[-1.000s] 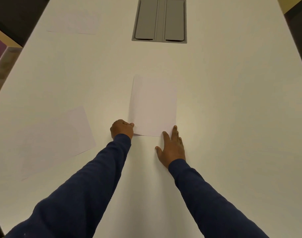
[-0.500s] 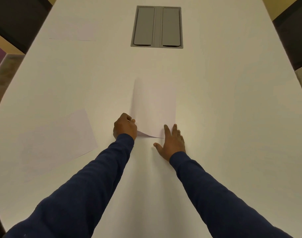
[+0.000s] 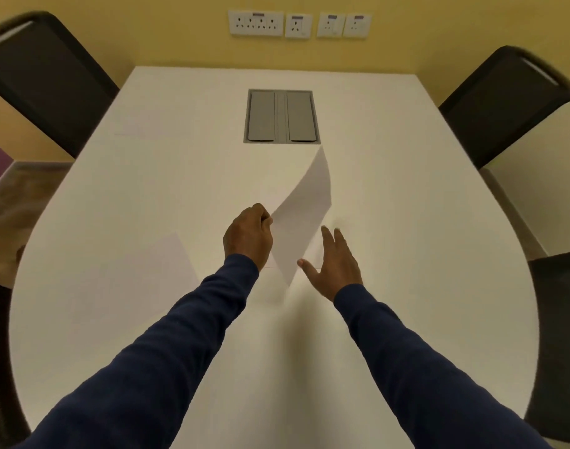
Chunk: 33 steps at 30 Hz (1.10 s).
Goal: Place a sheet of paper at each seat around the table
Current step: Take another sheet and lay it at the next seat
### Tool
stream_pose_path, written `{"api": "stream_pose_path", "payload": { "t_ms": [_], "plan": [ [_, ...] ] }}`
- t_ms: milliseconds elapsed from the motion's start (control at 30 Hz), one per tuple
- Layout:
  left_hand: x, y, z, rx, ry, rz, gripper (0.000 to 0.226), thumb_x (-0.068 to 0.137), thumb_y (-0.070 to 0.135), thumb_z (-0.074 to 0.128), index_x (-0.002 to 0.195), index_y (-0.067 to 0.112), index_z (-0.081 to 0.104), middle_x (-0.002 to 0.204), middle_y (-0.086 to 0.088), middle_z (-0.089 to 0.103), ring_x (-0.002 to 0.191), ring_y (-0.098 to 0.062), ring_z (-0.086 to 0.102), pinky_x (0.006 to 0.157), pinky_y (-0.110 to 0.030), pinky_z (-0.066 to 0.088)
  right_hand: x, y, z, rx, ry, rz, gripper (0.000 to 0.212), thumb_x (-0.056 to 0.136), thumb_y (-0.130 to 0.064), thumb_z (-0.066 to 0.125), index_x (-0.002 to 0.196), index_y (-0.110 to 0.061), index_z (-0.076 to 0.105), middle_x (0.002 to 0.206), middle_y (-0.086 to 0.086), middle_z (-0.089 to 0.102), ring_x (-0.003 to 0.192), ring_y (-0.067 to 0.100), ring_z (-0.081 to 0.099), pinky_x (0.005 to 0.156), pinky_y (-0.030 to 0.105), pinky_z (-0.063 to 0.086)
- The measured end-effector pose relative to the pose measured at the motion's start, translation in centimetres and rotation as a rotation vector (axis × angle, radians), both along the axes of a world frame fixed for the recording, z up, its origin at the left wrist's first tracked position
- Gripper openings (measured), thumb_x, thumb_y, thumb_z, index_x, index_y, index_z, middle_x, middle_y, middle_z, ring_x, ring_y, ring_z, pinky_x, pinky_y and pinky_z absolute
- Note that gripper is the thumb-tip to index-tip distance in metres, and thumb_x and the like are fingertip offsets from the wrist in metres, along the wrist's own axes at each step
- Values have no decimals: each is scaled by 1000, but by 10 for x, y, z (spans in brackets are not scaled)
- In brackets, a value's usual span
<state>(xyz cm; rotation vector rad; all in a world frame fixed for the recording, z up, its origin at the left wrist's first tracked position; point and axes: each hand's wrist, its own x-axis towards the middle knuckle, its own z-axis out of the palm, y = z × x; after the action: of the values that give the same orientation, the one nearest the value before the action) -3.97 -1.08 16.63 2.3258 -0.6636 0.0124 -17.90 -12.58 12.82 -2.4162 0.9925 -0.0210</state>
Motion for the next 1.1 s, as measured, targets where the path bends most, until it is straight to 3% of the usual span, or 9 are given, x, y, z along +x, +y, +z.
{"api": "stream_pose_path", "payload": {
  "t_ms": [233,333,433,567,733,833,967,1100],
  "plan": [
    [-7,34,59,-4,-411,-275,11,87,2,61,80,10,66,73,-6,61,62,-28,54,56,-33,40,-14,22,80,-454,-173,110,89,90,-46,66,159,-18,16,166,15,13,152,35,16,122,49,21],
    [-19,42,84,-28,-506,-423,9,88,6,65,84,12,70,76,-4,65,66,-26,57,62,-35,43,-19,36,111,-514,-234,137,84,87,-45,70,156,-18,28,157,11,39,144,32,37,116,49,31],
    [-34,45,108,-96,-517,-533,6,89,12,67,88,15,71,82,-1,69,73,-23,61,69,-40,48,-34,46,131,-424,-281,145,67,86,-47,71,143,-20,48,126,2,68,111,25,63,97,41,48],
    [-58,47,133,-215,-445,-595,5,90,17,65,90,17,70,86,3,70,79,-18,62,74,-43,52,-63,56,143,-210,-314,65,40,89,-47,67,119,-22,65,109,-2,73,97,22,66,84,38,54],
    [-101,48,158,-308,-435,-652,9,89,21,65,96,17,70,88,1,70,81,-19,63,72,-42,53,-110,60,157,-116,-414,-32,20,94,-35,61,98,-20,73,86,-3,72,77,19,63,69,31,51],
    [-128,48,170,-346,-457,-565,34,84,36,68,114,21,65,100,2,67,94,-19,61,84,-45,48,-153,60,166,-54,-490,-113,19,93,-31,62,88,-17,73,79,0,72,74,22,65,67,38,55],
    [-174,49,175,-371,-431,-341,77,77,56,71,140,19,48,133,-1,55,124,-21,49,98,-36,35,-232,55,177,14,-584,-212,18,92,-31,65,89,-15,73,82,3,74,80,26,68,72,43,58],
    [-245,46,158,-429,-69,-241,101,74,63,73,152,19,27,150,-3,39,139,-21,36,113,-40,29,-324,51,184,35,-679,-299,13,92,-29,69,92,-17,75,84,-1,75,81,23,70,75,43,60]
  ]
}}
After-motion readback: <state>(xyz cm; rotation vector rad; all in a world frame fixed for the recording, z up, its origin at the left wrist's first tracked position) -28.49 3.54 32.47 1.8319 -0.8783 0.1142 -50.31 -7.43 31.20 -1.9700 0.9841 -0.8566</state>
